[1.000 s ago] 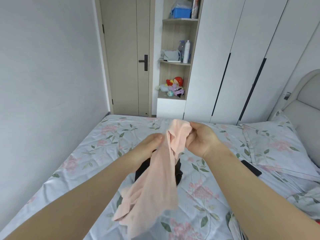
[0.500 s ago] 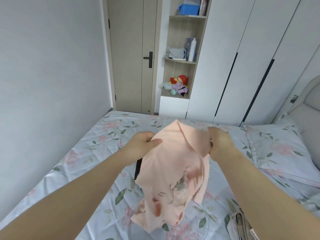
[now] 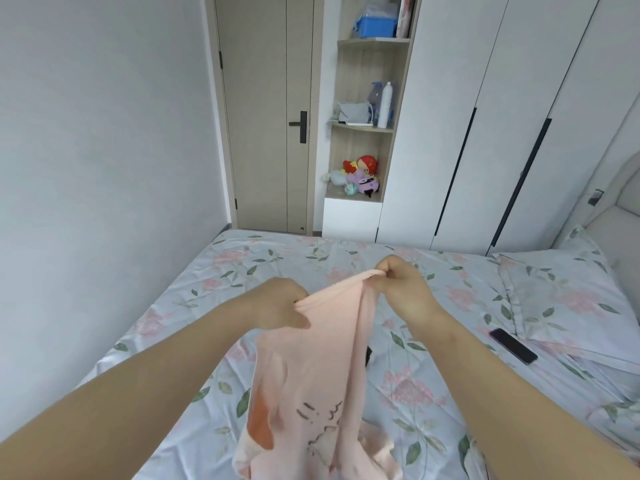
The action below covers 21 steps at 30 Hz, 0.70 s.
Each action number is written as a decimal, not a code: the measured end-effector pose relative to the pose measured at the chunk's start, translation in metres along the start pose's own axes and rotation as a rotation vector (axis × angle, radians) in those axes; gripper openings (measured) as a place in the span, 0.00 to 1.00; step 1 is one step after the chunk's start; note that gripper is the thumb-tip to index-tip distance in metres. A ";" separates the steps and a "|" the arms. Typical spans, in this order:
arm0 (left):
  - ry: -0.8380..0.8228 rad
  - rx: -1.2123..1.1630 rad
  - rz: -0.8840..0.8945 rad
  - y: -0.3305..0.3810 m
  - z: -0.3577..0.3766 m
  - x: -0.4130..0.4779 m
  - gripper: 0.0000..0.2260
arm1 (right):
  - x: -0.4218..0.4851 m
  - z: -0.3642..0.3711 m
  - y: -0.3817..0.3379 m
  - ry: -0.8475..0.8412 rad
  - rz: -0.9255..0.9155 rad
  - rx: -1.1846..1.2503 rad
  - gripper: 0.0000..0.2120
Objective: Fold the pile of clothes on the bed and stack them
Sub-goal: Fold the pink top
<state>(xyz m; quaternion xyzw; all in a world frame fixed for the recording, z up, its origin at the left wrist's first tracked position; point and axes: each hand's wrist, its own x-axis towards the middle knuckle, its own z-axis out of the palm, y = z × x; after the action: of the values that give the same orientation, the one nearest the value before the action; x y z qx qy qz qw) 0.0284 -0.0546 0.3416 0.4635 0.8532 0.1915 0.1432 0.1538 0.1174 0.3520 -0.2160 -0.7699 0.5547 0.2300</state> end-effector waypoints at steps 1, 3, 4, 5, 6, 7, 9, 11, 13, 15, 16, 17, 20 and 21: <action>0.026 0.005 -0.043 -0.008 0.004 -0.002 0.15 | 0.002 -0.003 0.000 0.050 0.014 0.034 0.14; 0.132 -0.163 -0.118 -0.021 0.008 -0.007 0.13 | 0.006 -0.011 0.003 0.173 0.049 0.070 0.15; 0.179 -0.296 -0.146 -0.023 0.009 -0.009 0.11 | 0.008 -0.014 0.006 0.220 0.059 0.015 0.14; 0.210 -0.428 -0.160 -0.023 0.010 -0.010 0.08 | 0.007 -0.016 0.008 0.229 0.063 -0.095 0.13; 0.232 -0.513 -0.147 -0.020 0.010 -0.010 0.07 | 0.005 -0.015 0.010 0.196 0.055 -0.220 0.11; 0.246 -0.538 -0.115 -0.014 0.009 -0.010 0.07 | 0.000 -0.012 0.010 0.115 0.045 -0.308 0.10; 0.259 -0.521 -0.021 0.004 0.007 -0.007 0.07 | -0.007 -0.001 0.009 -0.117 0.026 -0.348 0.20; 0.247 -0.527 0.060 0.021 0.004 -0.002 0.07 | -0.010 0.009 0.008 -0.282 0.014 -0.288 0.25; 0.227 -0.566 0.095 0.030 0.001 -0.002 0.07 | -0.011 0.010 0.005 -0.270 -0.039 -0.175 0.06; 0.148 -0.599 0.077 0.029 -0.001 -0.005 0.10 | -0.009 0.004 0.004 -0.183 -0.091 -0.112 0.09; 0.102 -0.550 0.051 0.025 0.000 -0.008 0.11 | -0.008 0.001 0.004 -0.158 -0.102 -0.088 0.10; 0.064 -0.422 0.023 0.020 0.003 -0.009 0.11 | -0.008 -0.001 0.002 -0.133 -0.110 -0.062 0.11; 0.031 -0.054 -0.084 0.002 0.022 -0.011 0.08 | -0.006 -0.009 0.000 -0.009 -0.080 0.069 0.10; 0.045 -0.021 -0.125 -0.004 0.028 -0.011 0.08 | -0.004 -0.013 -0.001 0.057 -0.061 0.112 0.11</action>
<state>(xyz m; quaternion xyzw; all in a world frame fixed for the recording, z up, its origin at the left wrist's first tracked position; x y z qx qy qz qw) 0.0429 -0.0610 0.3156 0.4034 0.8815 0.2012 0.1406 0.1650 0.1245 0.3557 -0.1951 -0.7370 0.5834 0.2801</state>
